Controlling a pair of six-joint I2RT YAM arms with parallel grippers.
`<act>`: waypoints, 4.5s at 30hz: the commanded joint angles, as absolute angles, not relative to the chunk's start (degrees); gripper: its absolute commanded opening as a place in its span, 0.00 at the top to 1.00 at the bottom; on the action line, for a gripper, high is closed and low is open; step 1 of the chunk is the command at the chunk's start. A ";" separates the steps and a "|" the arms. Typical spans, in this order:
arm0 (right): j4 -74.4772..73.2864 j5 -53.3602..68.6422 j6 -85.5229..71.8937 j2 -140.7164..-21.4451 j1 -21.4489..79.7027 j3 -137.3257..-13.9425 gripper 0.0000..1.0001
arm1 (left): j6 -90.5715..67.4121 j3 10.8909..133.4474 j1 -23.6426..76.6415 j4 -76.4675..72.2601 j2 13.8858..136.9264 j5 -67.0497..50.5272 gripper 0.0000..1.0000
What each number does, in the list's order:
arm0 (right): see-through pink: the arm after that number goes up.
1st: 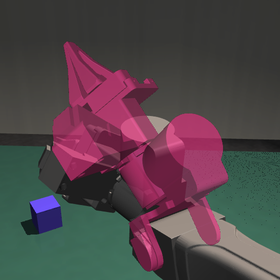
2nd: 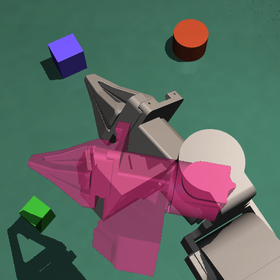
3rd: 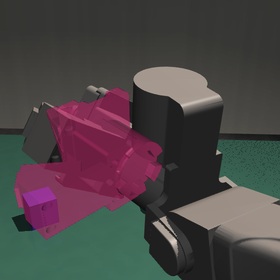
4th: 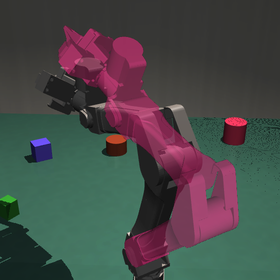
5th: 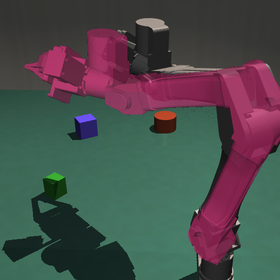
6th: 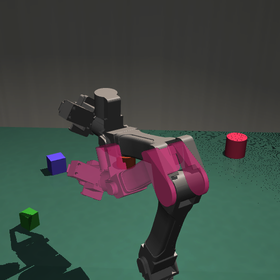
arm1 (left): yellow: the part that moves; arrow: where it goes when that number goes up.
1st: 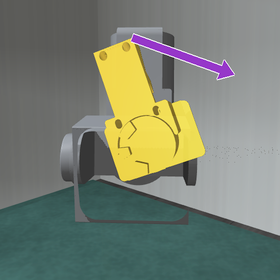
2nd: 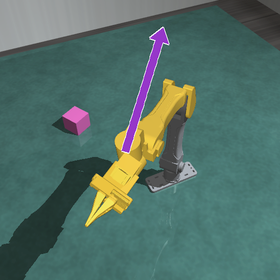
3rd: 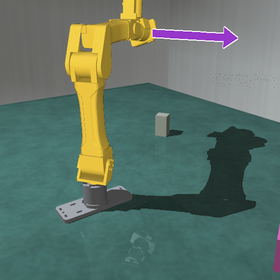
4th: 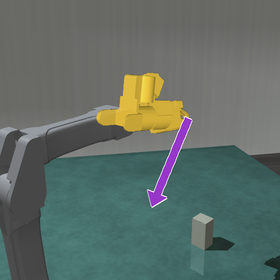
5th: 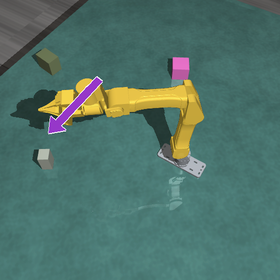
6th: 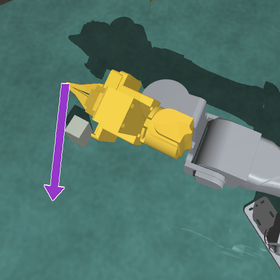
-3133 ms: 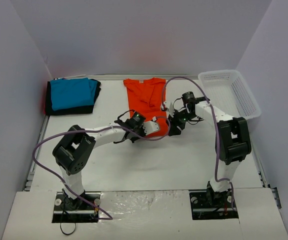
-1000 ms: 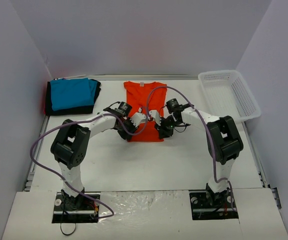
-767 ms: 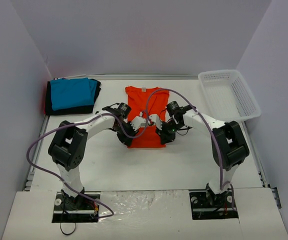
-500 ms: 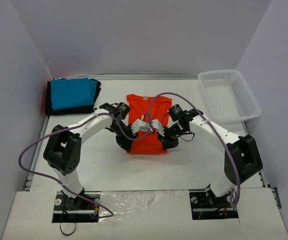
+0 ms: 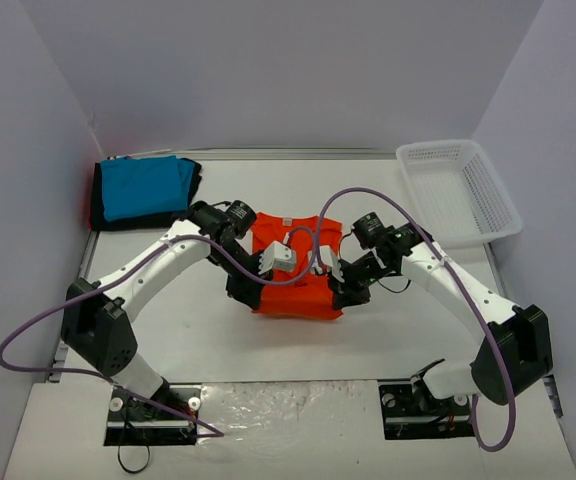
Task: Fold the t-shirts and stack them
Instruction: Fold the long partially folded tshirt into a neat square, then put the neatly folded tshirt into the corner of the board with the left arm
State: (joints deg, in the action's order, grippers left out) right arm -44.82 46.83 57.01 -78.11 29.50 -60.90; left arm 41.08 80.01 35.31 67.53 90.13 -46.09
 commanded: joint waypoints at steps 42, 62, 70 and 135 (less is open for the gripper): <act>-48.61 45.00 61.88 -87.00 21.01 -81.38 1.00 | 33.49 84.20 33.75 54.49 81.39 -23.29 0.98; -47.29 43.42 64.77 -102.64 16.18 -94.38 1.00 | 37.18 92.71 27.78 48.96 95.18 -23.38 0.98; -47.37 44.65 66.62 -111.70 14.06 -101.68 1.00 | 38.58 97.64 25.84 48.43 102.83 -25.31 0.98; -15.56 -9.85 34.72 -111.17 53.43 -80.33 0.42 | -7.03 61.78 -2.55 24.15 69.60 -40.07 0.06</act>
